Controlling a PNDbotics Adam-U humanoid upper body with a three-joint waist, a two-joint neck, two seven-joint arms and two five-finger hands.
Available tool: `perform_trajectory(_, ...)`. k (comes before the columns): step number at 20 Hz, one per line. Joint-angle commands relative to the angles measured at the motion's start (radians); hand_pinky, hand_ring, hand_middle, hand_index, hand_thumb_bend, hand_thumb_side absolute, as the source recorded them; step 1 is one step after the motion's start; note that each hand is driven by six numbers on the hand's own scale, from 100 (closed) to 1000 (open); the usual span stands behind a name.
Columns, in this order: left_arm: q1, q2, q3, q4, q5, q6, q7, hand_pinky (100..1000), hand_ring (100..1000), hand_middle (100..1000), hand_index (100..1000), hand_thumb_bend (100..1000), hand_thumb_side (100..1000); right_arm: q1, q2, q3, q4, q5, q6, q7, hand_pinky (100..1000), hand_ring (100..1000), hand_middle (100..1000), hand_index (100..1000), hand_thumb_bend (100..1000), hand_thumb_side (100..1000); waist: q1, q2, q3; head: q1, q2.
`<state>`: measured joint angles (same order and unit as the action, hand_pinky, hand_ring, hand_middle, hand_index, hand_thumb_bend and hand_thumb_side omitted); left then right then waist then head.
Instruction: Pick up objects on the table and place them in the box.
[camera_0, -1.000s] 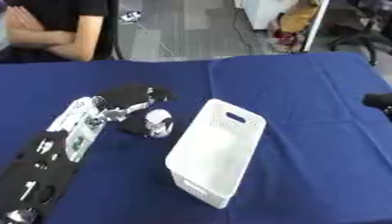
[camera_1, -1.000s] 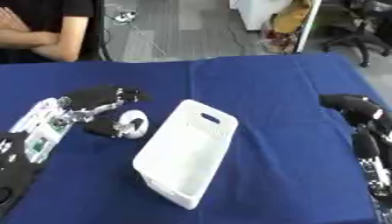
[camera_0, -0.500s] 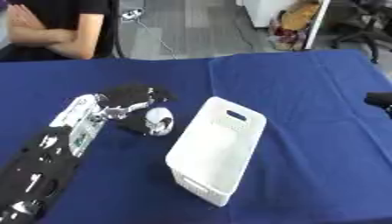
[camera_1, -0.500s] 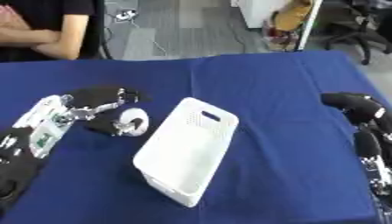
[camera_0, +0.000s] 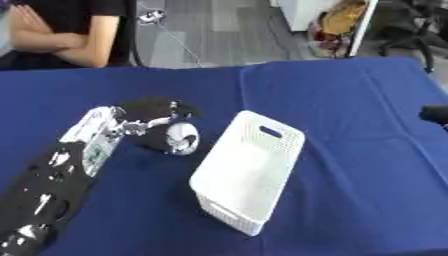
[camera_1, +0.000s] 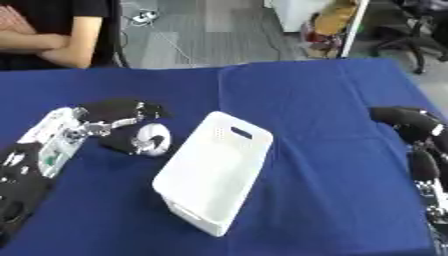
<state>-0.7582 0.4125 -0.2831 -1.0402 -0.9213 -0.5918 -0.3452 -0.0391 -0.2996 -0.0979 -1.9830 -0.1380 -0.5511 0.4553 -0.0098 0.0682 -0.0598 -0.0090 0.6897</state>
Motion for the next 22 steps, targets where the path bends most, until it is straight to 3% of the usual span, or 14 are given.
perform_trajectory(1,-0.025,0.003,0.003,-0.002,-0.008,-0.005,-0.013,808,807,849,978,856,930,0.0,-0.015,-0.002,-0.017,-0.005,-0.001,0.006,850,839,768,864,100,674,0.0,-0.011,-0.003,0.008,-0.004)
perform_trajectory(17,-0.015,-0.004,0.0,0.029,-0.05,-0.028,-0.04,815,809,848,978,862,950,0.0,-0.016,-0.003,-0.017,-0.006,-0.002,0.006,850,839,768,864,100,674,-0.001,-0.009,-0.003,0.007,-0.009)
perform_trajectory(22,-0.011,-0.006,0.004,0.042,-0.052,-0.027,-0.049,781,782,845,976,885,935,-0.001,-0.016,-0.003,-0.017,-0.006,-0.003,0.006,850,838,768,864,100,674,-0.002,-0.009,-0.003,0.006,-0.011)
